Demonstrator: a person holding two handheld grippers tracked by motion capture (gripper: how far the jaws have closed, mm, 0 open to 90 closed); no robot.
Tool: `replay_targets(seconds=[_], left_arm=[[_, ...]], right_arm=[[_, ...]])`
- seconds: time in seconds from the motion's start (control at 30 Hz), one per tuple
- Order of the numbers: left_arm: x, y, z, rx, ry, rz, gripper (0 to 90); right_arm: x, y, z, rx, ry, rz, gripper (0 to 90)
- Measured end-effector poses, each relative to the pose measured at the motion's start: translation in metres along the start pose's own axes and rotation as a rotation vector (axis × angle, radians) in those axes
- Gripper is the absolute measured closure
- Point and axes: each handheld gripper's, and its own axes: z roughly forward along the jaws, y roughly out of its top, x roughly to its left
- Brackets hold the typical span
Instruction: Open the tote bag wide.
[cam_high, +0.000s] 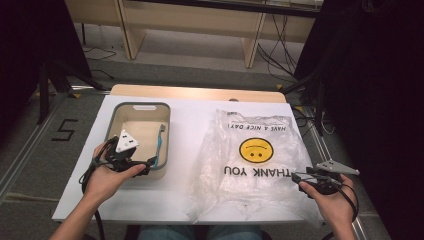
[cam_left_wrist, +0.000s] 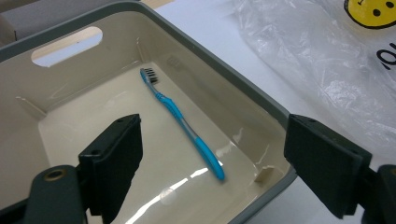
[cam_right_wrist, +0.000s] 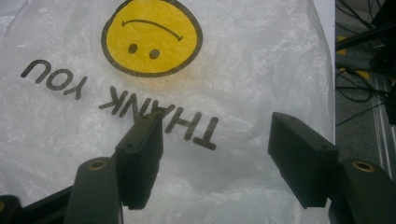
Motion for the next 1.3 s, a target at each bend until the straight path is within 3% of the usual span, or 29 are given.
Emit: replay_targets(seconds=[0.3,0.5,0.6,0.63,0.73,0.77,0.9,0.97,1.0,1.13,1.3], left_arm=[[-0.013,0.006,0.002,-0.001,-0.026,0.003,21.8],[-0.035,0.014,0.005,-0.011,-0.077,0.018,24.3],[-0.053,0.017,0.012,-0.012,-0.127,0.039,26.2],[-0.053,0.017,0.012,-0.012,-0.127,0.039,26.5],[-0.073,0.019,0.023,0.016,-0.170,0.082,26.9],[-0.073,0.019,0.023,0.016,-0.170,0.082,27.0],[-0.098,0.018,0.040,0.050,-0.197,0.106,28.7],[-0.102,0.017,0.044,0.062,-0.196,0.117,28.8],[-0.111,0.016,0.051,0.088,-0.200,0.133,28.8],[-0.122,0.010,0.066,0.141,-0.194,0.147,28.8],[-0.127,0.003,0.077,0.168,-0.184,0.139,29.1]], right_arm=[[-0.004,-0.001,-0.001,0.025,-0.016,0.021,36.4],[-0.005,0.001,-0.001,0.039,-0.024,0.026,36.3],[-0.006,0.003,0.000,0.047,-0.034,0.031,36.3],[-0.006,0.003,0.000,0.047,-0.034,0.031,36.3],[-0.007,0.002,0.001,0.068,-0.042,0.034,36.3],[-0.007,0.002,0.001,0.074,-0.047,0.032,36.3],[-0.009,-0.001,0.001,0.090,-0.074,0.022,36.3],[-0.010,-0.001,0.001,0.095,-0.077,0.022,36.1],[-0.012,-0.003,0.001,0.108,-0.092,0.030,35.6],[-0.016,-0.007,0.002,0.146,-0.122,0.026,35.0],[-0.022,-0.012,0.003,0.174,-0.136,0.043,35.0]])
